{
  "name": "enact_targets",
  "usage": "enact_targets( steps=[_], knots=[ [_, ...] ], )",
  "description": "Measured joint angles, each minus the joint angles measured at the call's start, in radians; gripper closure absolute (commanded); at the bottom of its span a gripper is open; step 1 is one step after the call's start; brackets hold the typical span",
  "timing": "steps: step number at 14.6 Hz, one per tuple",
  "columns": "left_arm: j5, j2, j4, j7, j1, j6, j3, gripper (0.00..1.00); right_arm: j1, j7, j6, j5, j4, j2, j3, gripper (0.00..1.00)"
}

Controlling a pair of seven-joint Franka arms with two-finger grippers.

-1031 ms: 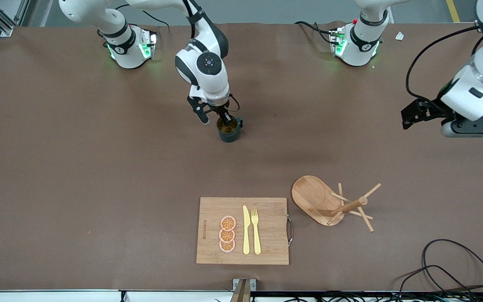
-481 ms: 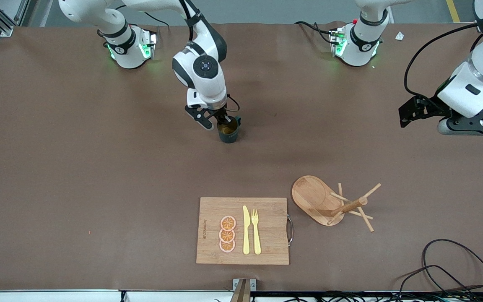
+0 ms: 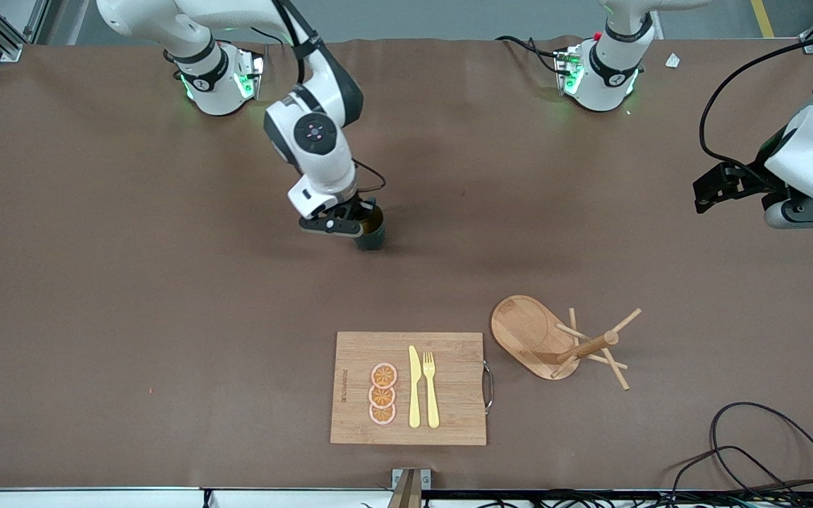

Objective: Transfer cup from left to right arm and place
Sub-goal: 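Carry the mug with the right gripper away from the stand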

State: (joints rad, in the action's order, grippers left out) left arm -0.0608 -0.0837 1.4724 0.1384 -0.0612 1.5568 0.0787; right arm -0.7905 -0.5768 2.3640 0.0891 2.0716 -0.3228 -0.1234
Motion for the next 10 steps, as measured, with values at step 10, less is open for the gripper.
enact_targets(
  steps=[10],
  knots=[
    [0.029, 0.002, 0.0, 0.0, -0.003, -0.001, -0.024, 0.0, 0.344, 1.223, -0.11, -0.019, 0.003, 0.061, -0.008, 0.98]
  ],
)
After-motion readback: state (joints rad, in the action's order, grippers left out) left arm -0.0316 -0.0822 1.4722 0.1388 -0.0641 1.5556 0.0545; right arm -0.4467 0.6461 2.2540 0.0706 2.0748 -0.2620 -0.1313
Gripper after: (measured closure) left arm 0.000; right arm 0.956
